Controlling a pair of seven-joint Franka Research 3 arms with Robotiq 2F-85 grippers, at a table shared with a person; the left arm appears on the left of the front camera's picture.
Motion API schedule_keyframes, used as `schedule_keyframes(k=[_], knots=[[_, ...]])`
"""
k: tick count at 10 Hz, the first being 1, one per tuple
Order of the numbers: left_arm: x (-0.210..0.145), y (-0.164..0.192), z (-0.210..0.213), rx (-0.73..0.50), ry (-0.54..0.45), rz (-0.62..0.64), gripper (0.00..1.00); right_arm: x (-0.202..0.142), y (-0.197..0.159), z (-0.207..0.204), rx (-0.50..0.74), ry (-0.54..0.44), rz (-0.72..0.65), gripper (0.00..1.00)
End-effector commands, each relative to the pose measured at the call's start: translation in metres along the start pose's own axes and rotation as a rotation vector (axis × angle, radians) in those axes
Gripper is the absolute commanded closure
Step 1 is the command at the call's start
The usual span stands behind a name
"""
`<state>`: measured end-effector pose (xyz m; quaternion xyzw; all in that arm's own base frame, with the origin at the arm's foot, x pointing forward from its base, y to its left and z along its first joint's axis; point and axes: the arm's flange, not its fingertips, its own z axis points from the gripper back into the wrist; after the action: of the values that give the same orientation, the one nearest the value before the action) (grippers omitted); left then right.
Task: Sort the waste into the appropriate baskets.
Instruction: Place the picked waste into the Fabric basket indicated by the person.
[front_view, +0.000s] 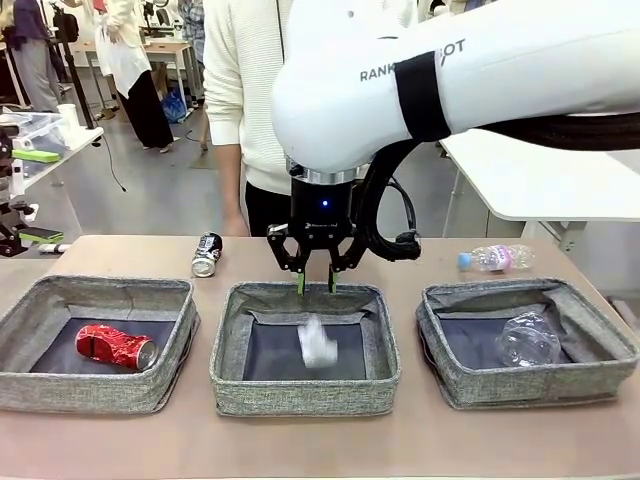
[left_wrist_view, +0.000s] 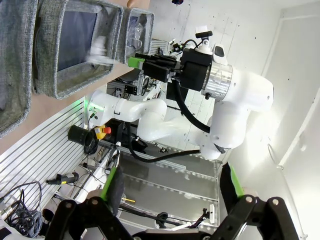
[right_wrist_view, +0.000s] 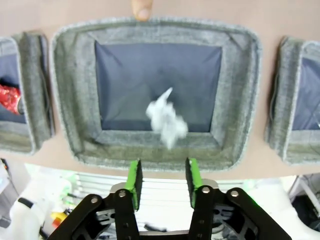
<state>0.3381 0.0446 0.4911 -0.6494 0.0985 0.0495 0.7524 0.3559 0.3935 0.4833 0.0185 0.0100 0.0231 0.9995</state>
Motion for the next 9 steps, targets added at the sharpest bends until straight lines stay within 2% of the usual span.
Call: schedule_keyframes(k=[1,2,3,8,9], knots=[[-0.002,-0.004,0.000,-0.017,0.001,0.006,0.00,-0.001,-0.008,0.000,0.014,0.022,-0.003,0.14],[-0.002,-0.004,0.000,-0.017,0.001,0.006,0.00,-0.001,-0.009,0.000,0.016,0.026,-0.007,0.04],[-0.002,-0.004,0.000,-0.017,0.001,0.006,0.00,0.000,-0.009,0.000,0.015,0.032,-0.006,0.00],[-0.002,-0.004,0.000,-0.017,0.001,0.006,0.00,-0.002,-0.010,0.003,0.024,0.042,0.001,0.00],[-0.002,-0.004,0.000,-0.017,0.001,0.006,0.00,-0.005,-0.019,0.016,0.099,0.129,0.031,0.00]])
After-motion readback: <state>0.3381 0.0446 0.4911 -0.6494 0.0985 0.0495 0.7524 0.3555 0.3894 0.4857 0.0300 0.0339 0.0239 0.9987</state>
